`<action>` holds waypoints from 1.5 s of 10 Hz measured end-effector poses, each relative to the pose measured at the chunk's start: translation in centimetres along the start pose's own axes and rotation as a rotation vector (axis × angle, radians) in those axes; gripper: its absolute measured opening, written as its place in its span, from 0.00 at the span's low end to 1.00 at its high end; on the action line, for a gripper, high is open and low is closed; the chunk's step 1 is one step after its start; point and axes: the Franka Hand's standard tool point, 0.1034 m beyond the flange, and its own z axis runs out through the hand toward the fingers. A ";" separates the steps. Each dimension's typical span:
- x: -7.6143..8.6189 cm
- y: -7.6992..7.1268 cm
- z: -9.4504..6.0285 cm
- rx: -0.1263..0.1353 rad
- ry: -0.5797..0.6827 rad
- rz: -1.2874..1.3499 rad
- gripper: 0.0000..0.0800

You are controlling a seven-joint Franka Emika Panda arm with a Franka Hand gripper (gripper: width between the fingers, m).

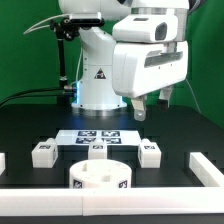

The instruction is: Assemble stool

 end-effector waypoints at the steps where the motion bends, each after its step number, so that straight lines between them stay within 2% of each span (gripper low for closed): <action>1: 0.0 0.0 0.0 0.000 0.000 0.000 0.81; 9: -0.1 0.0 0.0 0.000 0.000 -0.027 0.81; 11: -1.5 1.0 -0.1 -0.003 -0.003 -0.122 0.81; 13: -4.0 1.7 1.3 -0.007 0.006 -0.340 0.81; 14: -4.7 2.1 1.5 -0.004 0.004 -0.385 0.81; 15: -4.5 2.0 1.4 -0.006 0.004 -0.393 0.81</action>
Offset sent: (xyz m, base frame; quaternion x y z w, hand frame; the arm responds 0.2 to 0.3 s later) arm 0.0000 0.0000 0.0000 0.0000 0.0000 0.0000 1.0000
